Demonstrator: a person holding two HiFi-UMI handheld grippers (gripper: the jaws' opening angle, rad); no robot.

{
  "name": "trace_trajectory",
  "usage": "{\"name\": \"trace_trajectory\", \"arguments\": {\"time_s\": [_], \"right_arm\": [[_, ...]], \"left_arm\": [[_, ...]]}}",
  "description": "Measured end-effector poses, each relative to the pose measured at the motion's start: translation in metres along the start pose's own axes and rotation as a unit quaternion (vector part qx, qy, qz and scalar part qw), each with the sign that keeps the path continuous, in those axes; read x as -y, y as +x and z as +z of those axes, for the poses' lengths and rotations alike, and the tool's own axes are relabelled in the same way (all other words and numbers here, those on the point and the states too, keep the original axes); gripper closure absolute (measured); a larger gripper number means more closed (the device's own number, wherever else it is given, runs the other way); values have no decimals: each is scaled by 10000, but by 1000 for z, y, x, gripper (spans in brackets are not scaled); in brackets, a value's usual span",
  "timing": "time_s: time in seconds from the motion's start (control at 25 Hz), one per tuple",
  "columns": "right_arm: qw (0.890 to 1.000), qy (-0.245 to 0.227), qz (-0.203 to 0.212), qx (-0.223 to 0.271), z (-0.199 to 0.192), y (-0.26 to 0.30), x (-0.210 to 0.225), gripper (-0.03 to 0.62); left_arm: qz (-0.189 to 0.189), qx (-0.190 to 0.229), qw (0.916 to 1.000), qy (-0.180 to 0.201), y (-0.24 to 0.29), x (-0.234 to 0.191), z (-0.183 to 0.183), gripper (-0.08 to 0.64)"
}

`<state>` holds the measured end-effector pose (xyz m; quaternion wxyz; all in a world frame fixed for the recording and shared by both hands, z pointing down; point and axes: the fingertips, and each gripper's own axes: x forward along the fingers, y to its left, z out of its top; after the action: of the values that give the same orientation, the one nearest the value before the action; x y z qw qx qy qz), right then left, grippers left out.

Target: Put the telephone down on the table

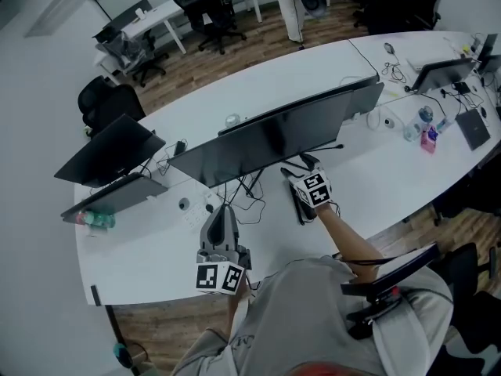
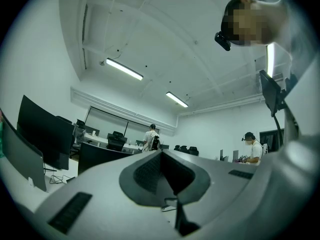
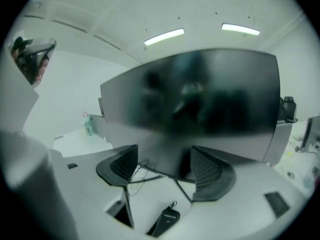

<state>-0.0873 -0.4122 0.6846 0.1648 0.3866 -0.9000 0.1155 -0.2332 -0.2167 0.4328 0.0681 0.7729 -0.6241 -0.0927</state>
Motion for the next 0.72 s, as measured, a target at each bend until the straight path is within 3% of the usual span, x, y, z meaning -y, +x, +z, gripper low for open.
{"name": "trace_trajectory", "arguments": {"time_s": [0.2,0.4,0.56,0.72], "right_arm": [[9960,-232,273,818,99,-42,-17,275],[9841,-186,431,1715,178,-94,-26,275],[9737,-212,576,2194,221,-130,-34,275],[9686,-270,560,2408,237,-151,-40,275]], "left_arm": [[-108,71,9999,-9,4,4,3,549],[-280,213,9994,2,9,14,9,549],[-458,325,9984,48,12,23,14,549],[-557,315,9979,36,15,27,13,549]]}}
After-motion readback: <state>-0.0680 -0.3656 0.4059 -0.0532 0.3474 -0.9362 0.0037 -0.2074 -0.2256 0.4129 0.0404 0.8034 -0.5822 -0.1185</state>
